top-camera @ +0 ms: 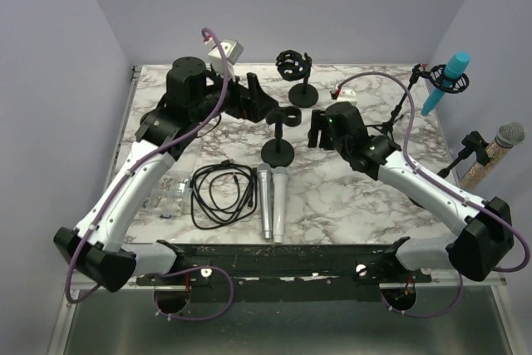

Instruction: Remove the microphone from the stand

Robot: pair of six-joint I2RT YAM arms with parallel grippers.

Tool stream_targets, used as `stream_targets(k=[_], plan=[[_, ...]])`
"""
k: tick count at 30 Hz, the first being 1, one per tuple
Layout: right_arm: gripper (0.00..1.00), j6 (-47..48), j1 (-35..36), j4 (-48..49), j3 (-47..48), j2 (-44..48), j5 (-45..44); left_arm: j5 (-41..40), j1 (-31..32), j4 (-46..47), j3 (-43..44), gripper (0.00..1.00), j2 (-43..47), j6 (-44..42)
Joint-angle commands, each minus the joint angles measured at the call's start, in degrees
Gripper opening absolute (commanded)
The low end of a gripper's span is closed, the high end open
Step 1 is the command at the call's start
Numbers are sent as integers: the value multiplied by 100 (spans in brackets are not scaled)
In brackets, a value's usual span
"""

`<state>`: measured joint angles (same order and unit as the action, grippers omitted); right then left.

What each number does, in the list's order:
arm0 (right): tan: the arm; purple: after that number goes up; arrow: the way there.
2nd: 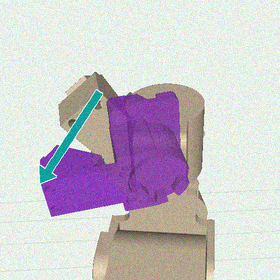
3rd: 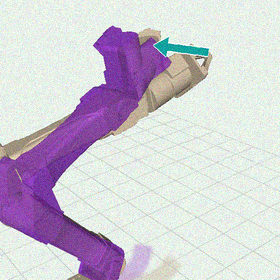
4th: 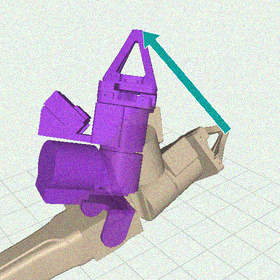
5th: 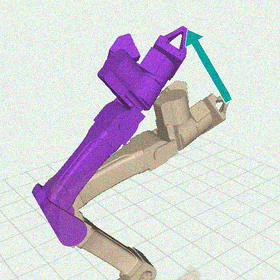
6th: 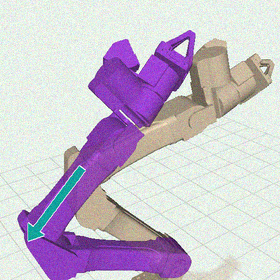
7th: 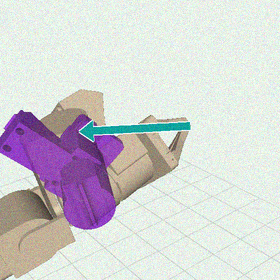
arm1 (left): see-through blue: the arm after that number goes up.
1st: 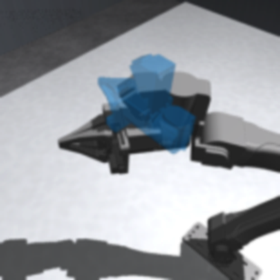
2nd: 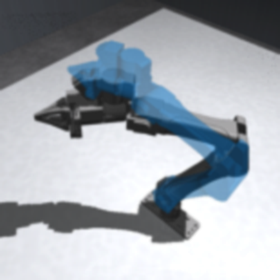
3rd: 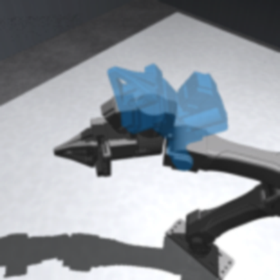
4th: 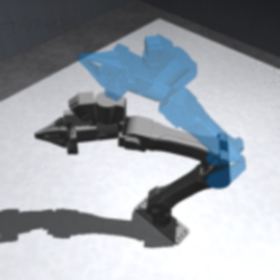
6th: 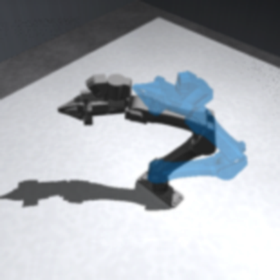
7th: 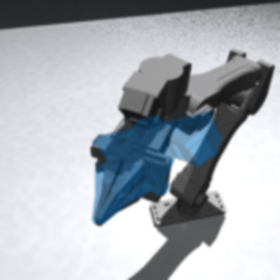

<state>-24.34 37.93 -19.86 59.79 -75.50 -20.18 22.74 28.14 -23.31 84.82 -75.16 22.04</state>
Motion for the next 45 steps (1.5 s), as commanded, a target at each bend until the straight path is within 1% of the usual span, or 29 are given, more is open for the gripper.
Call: stream_targets(k=[1,4,8,11,17,21,23,25,26,28,34,39,45], plan=[[74,515,-76,-449,696,61,-1469,-675,-11,66,-599,94,686,-669],[74,717,-255,-568,1255,-91,-1933,-788,-12,232,-922,94,935,-732],[74,959,-641,-625,1997,-297,-2452,-670,-9,402,-1215,94,1170,-606],[74,1024,-1157,-617,2465,-428,-2582,-657,-8,435,-1263,94,1228,-579],[73,1286,-1931,-458,3224,-710,-2942,-566,5,510,-1345,94,1167,-478],[73,1354,-2426,-438,3614,-821,-2903,-438,24,527,-1349,94,1056,-429],[80,1537,-2562,-337,3738,-867,-3049,-408,25,538,-1358,94,1042,-412],[90,1630,-2748,-326,3877,-903,-3114,-356,20,564,-1365,94,1034,-396],[96,1662,-2871,-326,3941,-926,-3103,-327,25,573,-1362,93,1029,-382],[100,1723,-3066,-328,4024,-963,-3072,-276,23,589,-1370,94,1012,-359],[100,1894,-3540,-338,4158,-1135,-2859,-144,25,614,-1363,94,934,-299],[100,1710,-4046,-431,4111,-1253,-2096,-46,24,657,-1380,94,907,-247],[100,1468,-4400,-571,4084,-1502,-1591,4,25,670,-1387,94,871,-224]])
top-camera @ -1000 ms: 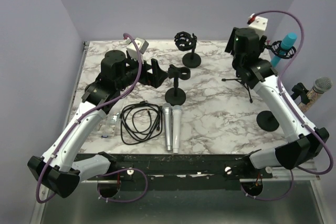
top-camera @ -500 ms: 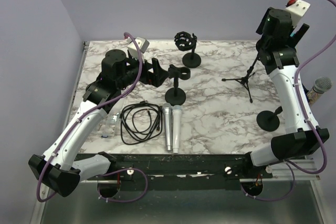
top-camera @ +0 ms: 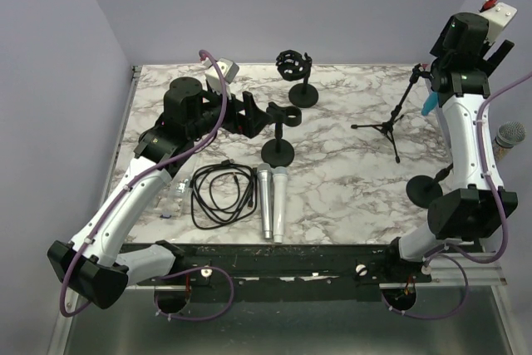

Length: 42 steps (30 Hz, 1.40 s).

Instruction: Remove the microphone from the stand

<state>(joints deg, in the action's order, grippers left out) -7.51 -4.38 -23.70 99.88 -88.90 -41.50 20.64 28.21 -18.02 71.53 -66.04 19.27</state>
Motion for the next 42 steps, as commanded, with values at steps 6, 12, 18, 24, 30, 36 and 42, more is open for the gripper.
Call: stream_targets(k=[6,12,18,24,30,36,42], plan=[[92,-217,-200,-93,-189,-136,616,203,18,140,-66,94,-23,42],[80,-79,-198,101,-482,-9,509,282,11,138,-47,94,-43,60],[72,-2,-199,228,-639,33,478,221,27,122,-52,94,-1,16],[45,1,-202,-15,-208,-120,638,238,60,122,-51,94,-29,10],[27,-35,-200,-321,468,-270,860,222,62,108,-51,94,-40,-1],[20,-118,-199,-644,1247,-396,1103,220,63,101,-53,94,-68,-11],[15,-152,-190,-853,1798,-317,1235,216,71,101,-49,94,-58,-11]])
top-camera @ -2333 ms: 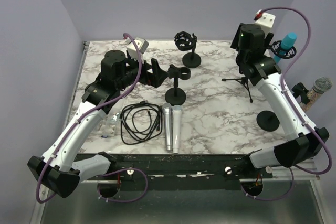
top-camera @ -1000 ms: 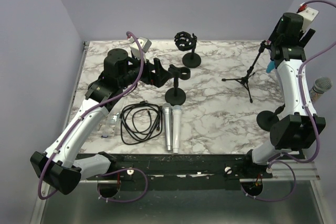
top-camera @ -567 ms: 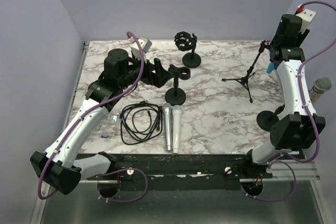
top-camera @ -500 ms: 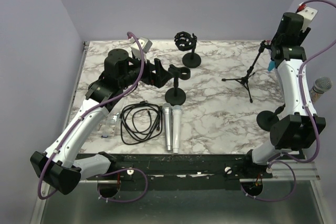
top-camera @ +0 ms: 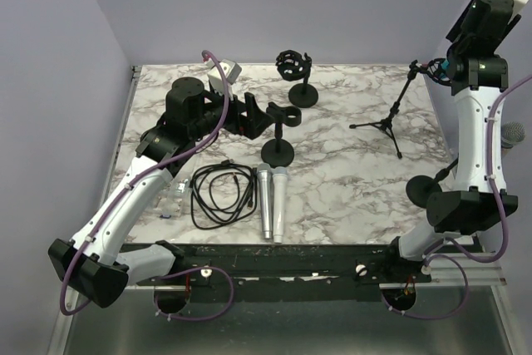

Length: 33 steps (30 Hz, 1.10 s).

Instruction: Remove the microphone from the stand

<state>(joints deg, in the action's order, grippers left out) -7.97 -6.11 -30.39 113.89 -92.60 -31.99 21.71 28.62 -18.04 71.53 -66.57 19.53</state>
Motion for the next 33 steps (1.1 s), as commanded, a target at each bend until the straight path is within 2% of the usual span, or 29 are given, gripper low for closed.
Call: stream_targets(k=[1,16,20,26,29,33], plan=[[15,-111,-14,-192,450,92,298,114,29,104,-43,94,-5,-37],[7,-316,-14,-36,924,707,719,30,65,107,-75,94,59,-36],[4,-708,-21,0,768,966,1737,-36,82,110,-95,94,124,-46],[4,-1451,-13,220,-161,1332,4284,-97,91,113,-104,94,179,-68],[4,-1625,12,-34,-441,1307,5031,-131,106,106,-105,94,180,-88],[3,-1613,416,-482,-643,1269,5525,-163,131,90,-95,94,166,-107]])
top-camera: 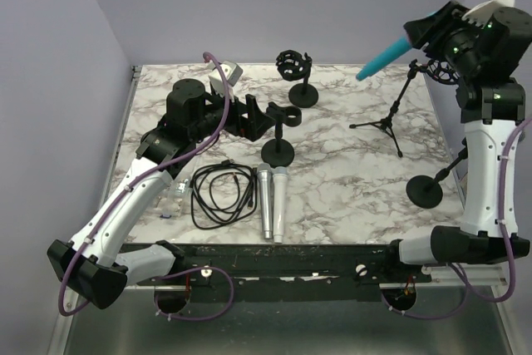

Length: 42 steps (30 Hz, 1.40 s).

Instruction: Remove the microphone from the stand

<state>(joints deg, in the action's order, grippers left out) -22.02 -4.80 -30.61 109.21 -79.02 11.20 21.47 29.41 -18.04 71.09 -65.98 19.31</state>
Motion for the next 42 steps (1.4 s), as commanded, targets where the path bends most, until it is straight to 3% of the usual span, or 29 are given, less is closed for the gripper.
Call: stream_targets(k=[1,4,10,17,22,34,42], plan=[[2,-213,415,-610,-185,-126,1381,-135,56,85,-51,94,107,-85],[1,-261,960,-1042,-425,-244,1619,-132,56,82,-51,94,101,-85],[1,-452,2117,-1022,-2120,-8,1244,-183,64,77,-59,94,129,-97],[1,-938,2639,-356,-4152,216,1411,-291,90,41,-58,94,77,-164],[1,-1088,2791,-9,-4985,-81,1508,-310,103,37,-52,94,33,-173],[4,-1229,2908,887,-5392,-1186,1853,-372,144,2,-52,94,-54,-224],[21,-1257,2989,1251,-5537,-1638,1912,-379,144,-22,-43,94,-132,-244]])
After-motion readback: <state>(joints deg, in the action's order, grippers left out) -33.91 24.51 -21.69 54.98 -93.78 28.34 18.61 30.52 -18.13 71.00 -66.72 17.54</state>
